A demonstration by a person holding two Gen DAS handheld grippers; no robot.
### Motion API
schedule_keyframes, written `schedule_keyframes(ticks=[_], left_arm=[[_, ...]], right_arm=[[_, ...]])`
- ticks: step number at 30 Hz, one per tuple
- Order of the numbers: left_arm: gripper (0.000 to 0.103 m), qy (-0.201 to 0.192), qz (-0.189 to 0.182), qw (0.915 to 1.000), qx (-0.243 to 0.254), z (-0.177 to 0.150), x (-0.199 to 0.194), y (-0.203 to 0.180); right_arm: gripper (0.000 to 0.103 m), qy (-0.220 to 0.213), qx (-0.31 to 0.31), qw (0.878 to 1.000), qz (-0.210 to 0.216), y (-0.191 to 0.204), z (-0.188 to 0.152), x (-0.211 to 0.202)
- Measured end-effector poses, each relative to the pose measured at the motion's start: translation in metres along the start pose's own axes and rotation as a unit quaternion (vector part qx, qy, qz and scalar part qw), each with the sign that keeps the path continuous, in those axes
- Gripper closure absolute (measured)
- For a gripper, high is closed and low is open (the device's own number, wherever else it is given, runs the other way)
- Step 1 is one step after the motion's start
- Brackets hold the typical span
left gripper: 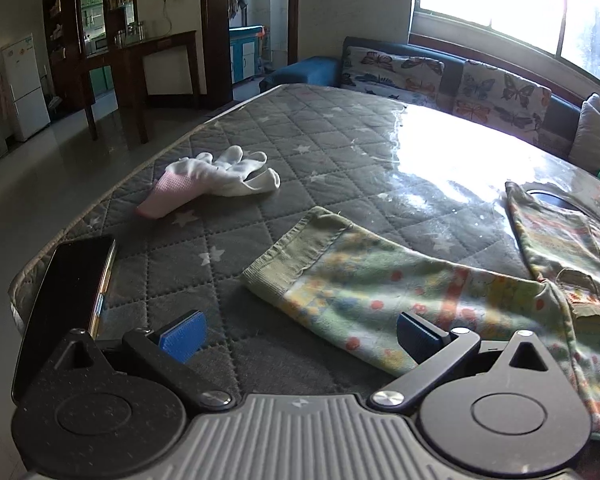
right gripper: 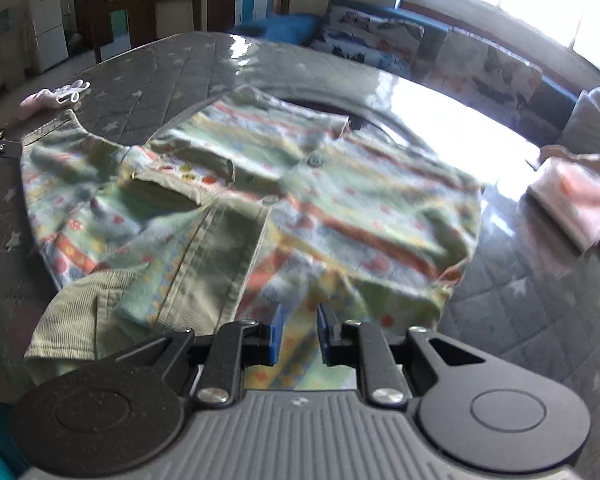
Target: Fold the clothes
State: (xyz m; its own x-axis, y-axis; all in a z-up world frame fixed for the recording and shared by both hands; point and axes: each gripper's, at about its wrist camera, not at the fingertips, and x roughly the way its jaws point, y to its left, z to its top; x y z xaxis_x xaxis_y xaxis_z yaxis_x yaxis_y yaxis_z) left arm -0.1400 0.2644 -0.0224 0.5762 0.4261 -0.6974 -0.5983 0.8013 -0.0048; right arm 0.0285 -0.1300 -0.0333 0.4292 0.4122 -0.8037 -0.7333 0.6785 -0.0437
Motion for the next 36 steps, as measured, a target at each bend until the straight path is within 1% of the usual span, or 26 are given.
schedule_keyframes(ticks=[2, 4, 6, 7, 8, 11, 15, 18, 22, 24, 26, 28, 31, 32, 33, 36], left_arm=[[0.000, 0.002, 0.002, 1.0000, -0.001, -0.001, 0.000, 0.001], [0.000, 0.004, 0.003, 1.0000, -0.003, -0.002, 0.000, 0.001], [0.000, 0.006, 0.005, 1.0000, -0.004, -0.003, 0.001, 0.002], [0.000, 0.007, 0.006, 0.9999, -0.005, -0.004, 0.001, 0.002], [0.000, 0.008, 0.006, 0.9999, -0.005, -0.002, 0.004, 0.003], [0.000, 0.006, 0.008, 0.9999, -0.006, 0.002, 0.009, 0.005], [0.000, 0.007, 0.013, 0.9998, -0.013, 0.003, 0.010, 0.008], [0.001, 0.008, 0.016, 0.9997, -0.018, 0.005, 0.012, 0.012], [0.001, 0.008, 0.021, 0.9993, -0.030, 0.007, 0.015, 0.017], [0.004, 0.007, 0.022, 0.9990, -0.038, 0.009, 0.017, 0.020], [0.006, 0.007, 0.022, 0.9987, -0.045, 0.011, 0.022, 0.024], [0.008, 0.009, 0.023, 0.9984, -0.051, 0.013, 0.026, 0.027], [0.013, 0.014, 0.030, 0.9980, -0.053, 0.014, 0.033, 0.026], [0.017, 0.016, 0.032, 0.9979, -0.054, 0.014, 0.036, 0.026], [0.019, 0.017, 0.034, 0.9978, -0.054, 0.015, 0.038, 0.026], [0.023, 0.019, 0.042, 0.9974, -0.055, 0.016, 0.044, 0.025]], right_arm=[[0.087, -0.007, 0.003, 0.999, 0.035, 0.005, 0.002, -0.004], [0.087, -0.024, 0.014, 0.997, 0.076, 0.011, 0.008, -0.011], [0.086, -0.051, 0.027, 0.991, 0.120, 0.015, 0.017, -0.019], [0.085, -0.067, 0.033, 0.987, 0.145, 0.018, 0.025, -0.024], [0.084, -0.074, 0.034, 0.984, 0.157, 0.020, 0.029, -0.027], [0.084, -0.083, 0.020, 0.984, 0.156, 0.026, 0.037, -0.029], [0.084, -0.063, 0.016, 0.989, 0.130, 0.026, 0.035, -0.013], [0.084, -0.050, 0.010, 0.990, 0.134, 0.034, 0.029, 0.001], [0.084, -0.028, -0.017, 0.992, 0.125, 0.050, 0.026, 0.016], [0.084, -0.018, -0.036, 0.993, 0.114, 0.058, 0.024, 0.022], [0.084, -0.025, -0.044, 0.992, 0.113, 0.061, 0.026, 0.018], [0.083, -0.032, -0.042, 0.992, 0.118, 0.061, 0.029, 0.014], [0.083, -0.019, -0.044, 0.992, 0.115, 0.063, 0.029, 0.021], [0.083, -0.017, -0.043, 0.992, 0.115, 0.063, 0.028, 0.022], [0.083, -0.018, -0.040, 0.992, 0.116, 0.062, 0.028, 0.021], [0.083, -0.026, -0.036, 0.992, 0.119, 0.060, 0.029, 0.015]])
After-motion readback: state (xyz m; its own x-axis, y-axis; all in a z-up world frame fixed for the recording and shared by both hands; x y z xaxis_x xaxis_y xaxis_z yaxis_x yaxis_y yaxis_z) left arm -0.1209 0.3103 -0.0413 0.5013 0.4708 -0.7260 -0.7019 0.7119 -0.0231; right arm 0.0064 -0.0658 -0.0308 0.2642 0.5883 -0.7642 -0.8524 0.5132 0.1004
